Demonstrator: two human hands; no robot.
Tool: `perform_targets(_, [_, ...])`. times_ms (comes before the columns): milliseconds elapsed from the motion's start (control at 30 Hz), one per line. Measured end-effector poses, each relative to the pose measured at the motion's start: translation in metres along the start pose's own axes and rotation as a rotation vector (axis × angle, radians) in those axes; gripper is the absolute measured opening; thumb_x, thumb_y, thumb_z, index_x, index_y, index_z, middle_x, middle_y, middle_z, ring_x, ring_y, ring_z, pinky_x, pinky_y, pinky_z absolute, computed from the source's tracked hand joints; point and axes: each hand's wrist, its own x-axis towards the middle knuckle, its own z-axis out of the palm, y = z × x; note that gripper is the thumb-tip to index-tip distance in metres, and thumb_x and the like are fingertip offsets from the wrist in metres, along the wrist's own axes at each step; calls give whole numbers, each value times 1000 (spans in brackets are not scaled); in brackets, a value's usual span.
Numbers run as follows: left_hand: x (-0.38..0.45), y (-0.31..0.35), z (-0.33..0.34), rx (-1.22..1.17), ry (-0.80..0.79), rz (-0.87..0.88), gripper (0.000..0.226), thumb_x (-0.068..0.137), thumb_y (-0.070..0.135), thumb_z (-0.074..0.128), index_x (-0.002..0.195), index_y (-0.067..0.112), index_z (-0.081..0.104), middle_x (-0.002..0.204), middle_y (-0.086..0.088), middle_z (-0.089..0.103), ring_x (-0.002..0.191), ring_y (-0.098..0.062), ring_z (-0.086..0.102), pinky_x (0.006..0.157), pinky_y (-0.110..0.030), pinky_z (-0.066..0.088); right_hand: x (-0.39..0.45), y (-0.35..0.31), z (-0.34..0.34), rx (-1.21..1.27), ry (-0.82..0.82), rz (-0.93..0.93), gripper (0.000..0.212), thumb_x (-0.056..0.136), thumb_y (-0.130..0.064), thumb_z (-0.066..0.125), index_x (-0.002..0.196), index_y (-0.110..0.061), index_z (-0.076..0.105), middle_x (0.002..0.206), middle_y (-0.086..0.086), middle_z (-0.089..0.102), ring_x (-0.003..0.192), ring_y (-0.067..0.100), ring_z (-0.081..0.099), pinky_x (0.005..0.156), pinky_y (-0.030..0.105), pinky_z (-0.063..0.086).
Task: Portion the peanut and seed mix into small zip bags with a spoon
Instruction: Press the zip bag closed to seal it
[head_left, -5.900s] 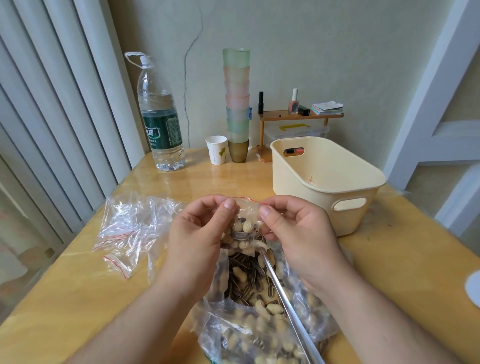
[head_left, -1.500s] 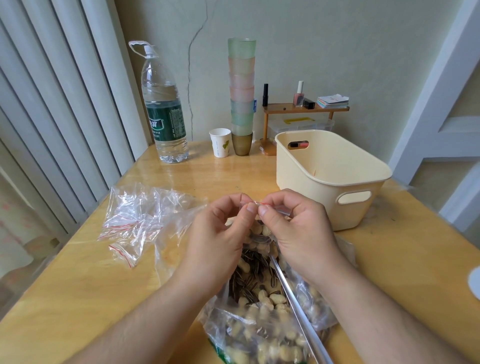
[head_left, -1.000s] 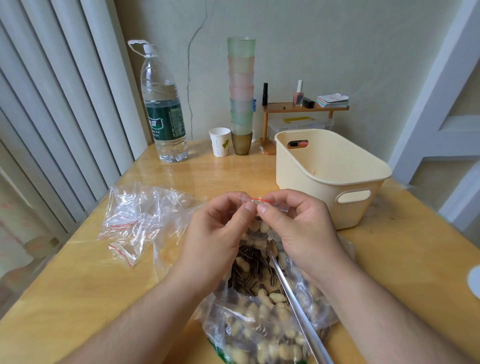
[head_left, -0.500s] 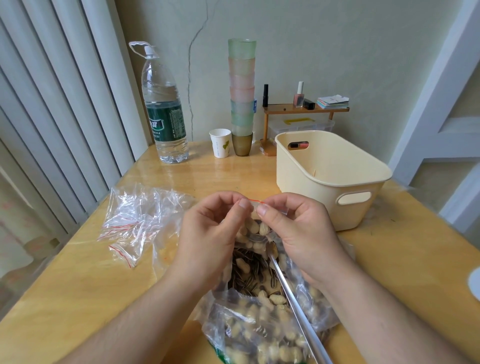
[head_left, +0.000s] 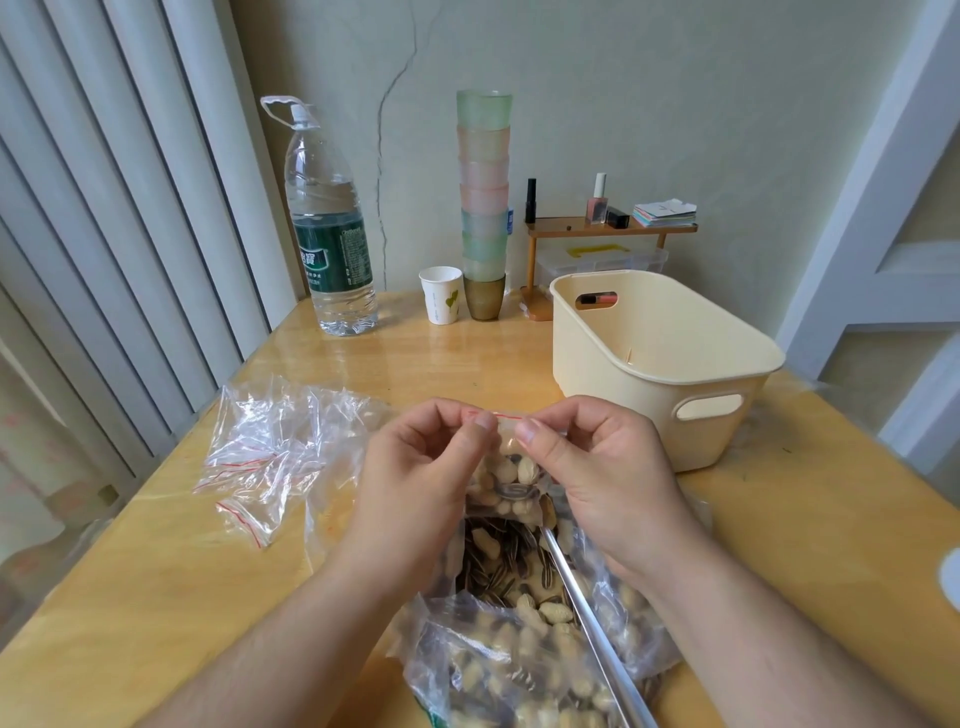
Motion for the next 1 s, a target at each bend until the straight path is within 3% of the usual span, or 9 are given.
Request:
perform_targets(100, [-2, 2, 0, -30, 10, -5, 20, 94, 21, 69, 84, 3, 67, 73, -16, 69, 61, -21, 64, 55, -34, 57, 0, -1, -1, 24, 30, 44, 18, 72, -32, 85, 81, -17, 79, 86, 26, 75, 74, 23, 69, 75, 44, 61])
perform_targets(167, [-2, 5, 1, -35, 13, -4, 21, 91, 25, 69, 78, 8, 68, 73, -14, 69, 60, -19, 63, 56, -31, 56, 1, -3, -1, 66, 33, 65, 14, 74, -24, 83, 82, -14, 78, 77, 16, 76, 69, 17, 70, 64, 28, 59])
perform_targets(267, [0, 5, 0, -40, 26, -6, 21, 92, 25, 69, 75, 12, 69, 73, -14, 70, 61, -21, 63, 58, -28, 55, 1, -4, -1, 64, 30, 73, 4, 86, -15, 79, 85, -12, 76, 70, 3, 74, 63, 5, 67, 57, 17, 52])
perform_targets(500, [2, 6, -2, -53, 34, 2, 22, 100, 12, 63, 81, 2, 62, 73, -14, 68, 60, -15, 64, 56, -22, 54, 2, -2, -2, -19, 27, 9, 19, 95, -16, 72, 77, -13, 74, 66, -4, 69, 59, 0, 59, 59, 15, 48])
perform_targets(633, [4, 2, -2, -31, 11, -9, 21, 93, 26, 69, 78, 11, 66, 74, -8, 68, 63, -16, 60, 63, -29, 53, 3, -4, -3, 52, 20, 16, 18, 93, -16, 72, 77, -9, 72, 66, -3, 70, 61, 3, 62, 62, 16, 51])
perform_targets(833, [6, -1, -5, 4, 8, -3, 22, 89, 34, 70, 75, 17, 69, 74, -1, 66, 61, -10, 54, 58, -21, 49, 3, -5, -3, 153, 28, 63, 23, 77, -31, 75, 88, -10, 77, 74, 1, 73, 71, 10, 68, 67, 24, 56])
perform_targets(1000, [5, -2, -6, -40, -29, -54, 35, 102, 37, 55, 84, 10, 67, 83, -15, 69, 68, -18, 64, 63, -31, 56, 3, -4, -4, 117, 25, 41, 17, 81, -30, 74, 68, -19, 73, 68, -1, 68, 65, 9, 62, 61, 21, 51])
